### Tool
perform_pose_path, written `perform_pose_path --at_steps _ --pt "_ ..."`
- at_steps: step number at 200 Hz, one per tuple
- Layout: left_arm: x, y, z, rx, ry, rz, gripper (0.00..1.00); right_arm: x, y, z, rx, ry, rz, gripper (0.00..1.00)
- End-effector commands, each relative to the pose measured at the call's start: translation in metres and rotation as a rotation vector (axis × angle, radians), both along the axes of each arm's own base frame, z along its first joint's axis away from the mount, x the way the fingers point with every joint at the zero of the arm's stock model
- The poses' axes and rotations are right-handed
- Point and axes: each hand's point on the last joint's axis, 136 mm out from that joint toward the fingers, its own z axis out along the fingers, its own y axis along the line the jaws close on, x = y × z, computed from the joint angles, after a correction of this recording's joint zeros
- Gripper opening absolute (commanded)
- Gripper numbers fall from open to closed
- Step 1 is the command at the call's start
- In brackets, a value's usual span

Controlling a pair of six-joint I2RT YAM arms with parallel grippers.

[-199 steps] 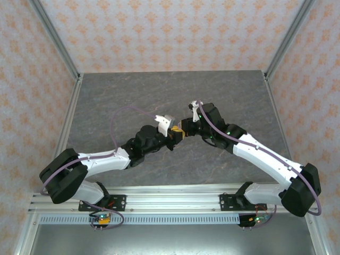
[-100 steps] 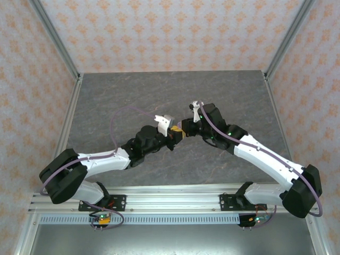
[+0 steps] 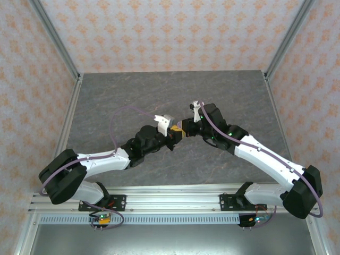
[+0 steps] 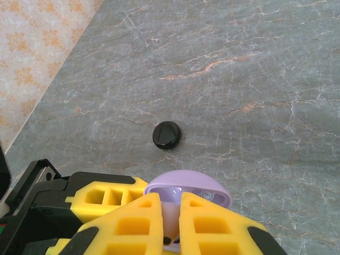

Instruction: Insert the wireless bluetooth earbuds into the charging case

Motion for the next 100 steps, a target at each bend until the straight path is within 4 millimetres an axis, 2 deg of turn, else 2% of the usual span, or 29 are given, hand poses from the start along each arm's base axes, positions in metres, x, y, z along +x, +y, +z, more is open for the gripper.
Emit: perform_pose_path --at_steps 1,39,100 --pt "0.005 -0.003 0.043 -0.06 -0.102 0.006 0.05 -0.011 0.005 -0.001 0.01 0.055 0.041 0.1" --pt "0.0 -0.002 0.048 -0.061 -0.142 -0.016 0.05 -0.009 0.004 -0.01 -0.028 0.086 0.028 0.09" --pt "-0.002 0.0 0.053 -0.075 -0.157 -0.015 0.05 -0.004 0.001 0.003 0.019 0.05 -0.021 0.07"
